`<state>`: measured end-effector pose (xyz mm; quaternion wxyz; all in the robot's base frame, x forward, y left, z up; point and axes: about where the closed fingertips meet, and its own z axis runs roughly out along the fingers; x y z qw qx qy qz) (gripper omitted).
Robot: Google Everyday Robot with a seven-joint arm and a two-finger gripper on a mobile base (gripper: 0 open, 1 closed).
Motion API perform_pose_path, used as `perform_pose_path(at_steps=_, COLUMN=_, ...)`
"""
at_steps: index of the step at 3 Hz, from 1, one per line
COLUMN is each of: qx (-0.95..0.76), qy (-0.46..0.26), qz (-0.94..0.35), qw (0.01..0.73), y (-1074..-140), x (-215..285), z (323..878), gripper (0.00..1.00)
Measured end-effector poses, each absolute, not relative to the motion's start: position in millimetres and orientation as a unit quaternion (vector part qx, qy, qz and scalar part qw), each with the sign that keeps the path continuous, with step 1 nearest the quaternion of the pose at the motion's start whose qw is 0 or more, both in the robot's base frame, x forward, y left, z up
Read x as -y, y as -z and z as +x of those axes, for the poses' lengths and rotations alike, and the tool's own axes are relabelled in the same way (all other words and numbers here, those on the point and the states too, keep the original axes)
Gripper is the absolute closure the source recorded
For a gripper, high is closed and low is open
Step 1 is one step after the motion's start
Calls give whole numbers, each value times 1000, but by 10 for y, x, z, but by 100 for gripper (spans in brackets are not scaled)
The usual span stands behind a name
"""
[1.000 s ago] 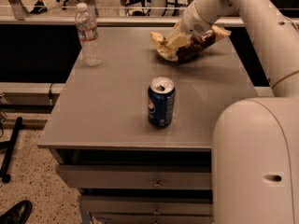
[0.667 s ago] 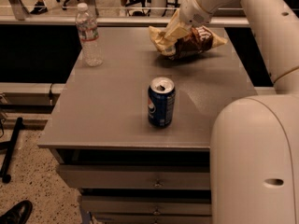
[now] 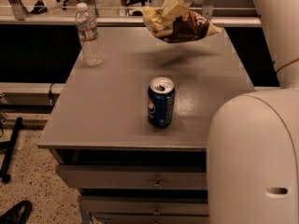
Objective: Pick brown chip bag
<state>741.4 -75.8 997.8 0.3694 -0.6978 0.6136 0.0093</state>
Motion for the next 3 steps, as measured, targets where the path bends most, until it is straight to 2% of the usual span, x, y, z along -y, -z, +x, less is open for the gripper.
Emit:
perform_pose_path(at_steps=2, qx=-591, qy=24, qz=-690, qw=417, y=-10570, x=844, z=7346, gripper=100)
perform_pose_path(at_steps=3, qx=-591, qy=24, qz=-690, qw=417, y=-10570, x=844, z=7346, gripper=100)
